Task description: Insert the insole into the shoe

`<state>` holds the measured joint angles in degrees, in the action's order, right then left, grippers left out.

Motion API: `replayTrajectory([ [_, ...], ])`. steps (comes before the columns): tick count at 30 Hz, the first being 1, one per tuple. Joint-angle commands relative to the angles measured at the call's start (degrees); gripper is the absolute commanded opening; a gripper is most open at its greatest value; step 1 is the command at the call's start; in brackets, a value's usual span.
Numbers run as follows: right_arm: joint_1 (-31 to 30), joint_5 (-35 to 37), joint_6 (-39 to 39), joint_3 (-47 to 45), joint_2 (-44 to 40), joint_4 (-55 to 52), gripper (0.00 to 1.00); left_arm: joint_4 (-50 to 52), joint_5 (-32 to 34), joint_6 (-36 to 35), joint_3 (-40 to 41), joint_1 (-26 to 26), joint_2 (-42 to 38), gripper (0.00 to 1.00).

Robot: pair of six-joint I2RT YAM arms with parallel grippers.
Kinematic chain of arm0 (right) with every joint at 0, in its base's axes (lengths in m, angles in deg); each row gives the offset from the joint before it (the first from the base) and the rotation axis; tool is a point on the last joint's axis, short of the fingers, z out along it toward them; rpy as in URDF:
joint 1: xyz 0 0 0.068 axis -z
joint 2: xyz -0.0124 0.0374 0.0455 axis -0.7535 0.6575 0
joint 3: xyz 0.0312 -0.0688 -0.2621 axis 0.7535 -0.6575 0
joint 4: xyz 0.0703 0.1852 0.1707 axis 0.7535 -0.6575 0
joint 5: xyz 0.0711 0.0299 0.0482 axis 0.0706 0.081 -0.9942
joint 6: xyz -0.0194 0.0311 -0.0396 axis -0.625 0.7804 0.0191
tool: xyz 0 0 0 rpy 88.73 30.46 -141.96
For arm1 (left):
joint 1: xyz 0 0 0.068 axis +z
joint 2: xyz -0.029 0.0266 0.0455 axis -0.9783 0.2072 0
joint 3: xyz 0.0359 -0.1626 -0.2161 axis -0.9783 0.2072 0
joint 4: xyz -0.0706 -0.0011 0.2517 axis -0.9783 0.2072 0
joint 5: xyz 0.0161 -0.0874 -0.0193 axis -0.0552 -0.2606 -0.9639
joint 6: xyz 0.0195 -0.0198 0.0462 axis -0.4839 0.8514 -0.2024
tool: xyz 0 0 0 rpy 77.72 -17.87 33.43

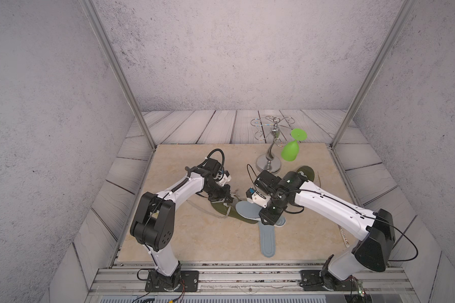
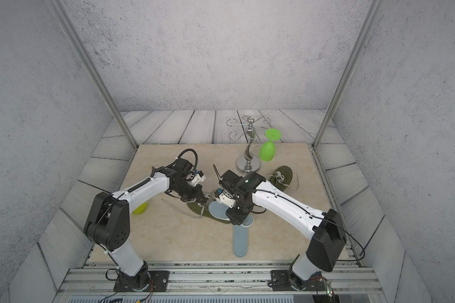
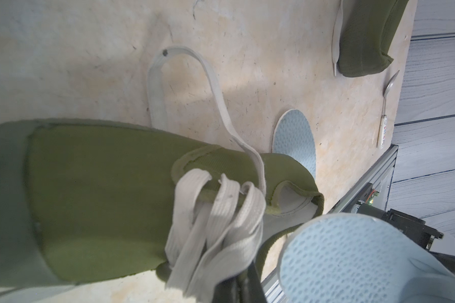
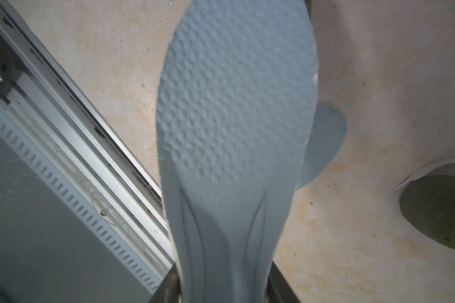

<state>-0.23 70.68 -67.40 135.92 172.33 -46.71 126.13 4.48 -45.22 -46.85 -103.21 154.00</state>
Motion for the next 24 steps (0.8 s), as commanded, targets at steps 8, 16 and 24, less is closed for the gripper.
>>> replayTrajectory([
  [8,0.88,-6.47,1.66,-2.97,4.25,4.47,0.43,-0.17,-0.77,-2.60,0.86,0.12,-2.51,0.00],
  [16,4.52,-11.07,4.50,-2.42,4.78,5.99,0.43,-2.44,0.29,-3.50,3.13,0.09,-5.67,0.00],
  [24,5.35,-16.01,8.54,-2.27,6.09,7.97,0.41,-9.72,1.67,-1.97,8.96,0.03,-12.32,0.00],
])
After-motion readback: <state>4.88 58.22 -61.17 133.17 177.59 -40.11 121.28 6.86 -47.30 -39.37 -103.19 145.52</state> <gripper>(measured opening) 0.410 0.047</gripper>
